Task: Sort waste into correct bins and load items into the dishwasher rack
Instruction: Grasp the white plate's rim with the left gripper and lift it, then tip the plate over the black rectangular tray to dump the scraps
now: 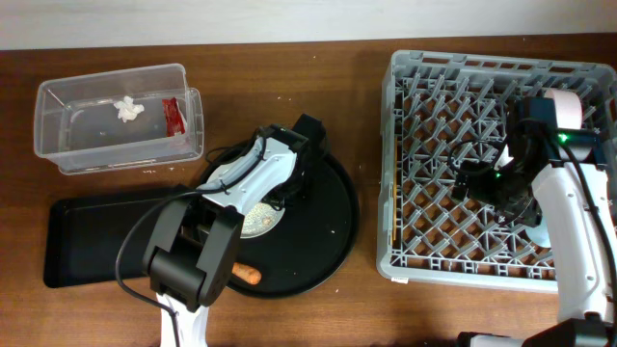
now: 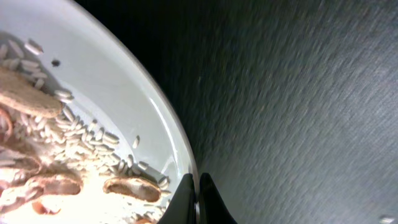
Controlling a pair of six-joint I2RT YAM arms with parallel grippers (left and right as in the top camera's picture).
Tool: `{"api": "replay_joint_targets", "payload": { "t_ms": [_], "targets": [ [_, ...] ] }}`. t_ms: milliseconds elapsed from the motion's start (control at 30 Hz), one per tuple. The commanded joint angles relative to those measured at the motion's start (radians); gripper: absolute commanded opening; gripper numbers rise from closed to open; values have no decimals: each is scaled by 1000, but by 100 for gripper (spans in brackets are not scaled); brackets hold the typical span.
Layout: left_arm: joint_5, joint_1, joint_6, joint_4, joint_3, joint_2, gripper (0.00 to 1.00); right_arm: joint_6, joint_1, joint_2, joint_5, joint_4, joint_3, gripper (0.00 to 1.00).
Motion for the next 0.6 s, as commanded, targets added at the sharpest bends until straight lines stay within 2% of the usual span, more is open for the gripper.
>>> {"api": "replay_joint_targets", "payload": {
  "t_ms": [0,267,567],
  "targets": [
    [-11,11,7,-37,19,-32,0,-7,-6,-13,-6,0,-6,98],
    [-78,35,-48,-154,19,-195,0,-7,-6,-13,-6,0,-6,98],
    [-78,216,-48,-223,19,-300,0,-7,-6,-13,-6,-4,-6,98]
  ]
}}
